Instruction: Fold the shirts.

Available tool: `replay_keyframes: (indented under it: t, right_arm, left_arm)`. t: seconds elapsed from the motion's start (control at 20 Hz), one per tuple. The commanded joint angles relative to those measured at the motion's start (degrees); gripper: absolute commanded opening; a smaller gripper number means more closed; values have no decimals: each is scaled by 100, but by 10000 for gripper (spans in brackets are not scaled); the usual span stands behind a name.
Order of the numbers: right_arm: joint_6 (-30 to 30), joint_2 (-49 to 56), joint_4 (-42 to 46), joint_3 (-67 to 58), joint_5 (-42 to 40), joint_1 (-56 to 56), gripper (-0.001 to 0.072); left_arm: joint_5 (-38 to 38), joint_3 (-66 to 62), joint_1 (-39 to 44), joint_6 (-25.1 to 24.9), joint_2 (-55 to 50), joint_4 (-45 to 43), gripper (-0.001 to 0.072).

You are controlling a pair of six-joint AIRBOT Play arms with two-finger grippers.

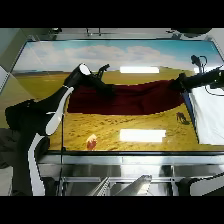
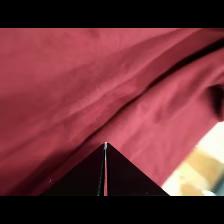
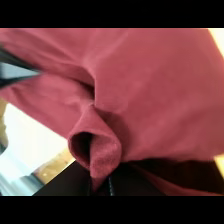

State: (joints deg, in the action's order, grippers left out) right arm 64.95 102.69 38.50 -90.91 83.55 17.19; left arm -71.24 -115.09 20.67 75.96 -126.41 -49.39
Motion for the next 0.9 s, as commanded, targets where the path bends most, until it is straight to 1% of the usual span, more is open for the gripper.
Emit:
replay_keyframes:
  t: [0.0,0.15,0.3,0.4,0.55,0.65,0.7,0.85]
  right_arm:
    - [354,-96,-13,-413,540,4,18]
    - [706,-96,-63,-715,970,-17,18]
    - [1021,-118,-595,-1016,1255,-87,19]
    - [1172,-225,-776,-1180,1200,-229,18]
    - [1272,-431,-763,-1307,730,-651,18]
    - [1515,-455,-745,-1307,273,-1067,18]
    - [1598,-446,-623,-1303,26,-1325,18]
    - [1781,-361,-531,-1303,-1008,-2334,18]
  left_arm:
    - [553,-48,560,164,-44,-610,-2]
    - [811,-46,903,170,-111,-612,-2]
    - [848,-48,1115,170,-219,-610,-2]
    - [881,-87,1145,173,-219,-544,-2]
    - [741,-490,1126,173,-151,-271,-1]
    - [426,-520,990,168,216,-26,0]
    - [87,-446,833,164,527,-15,0]
    - [-1427,-221,-42,59,1574,-59,-1]
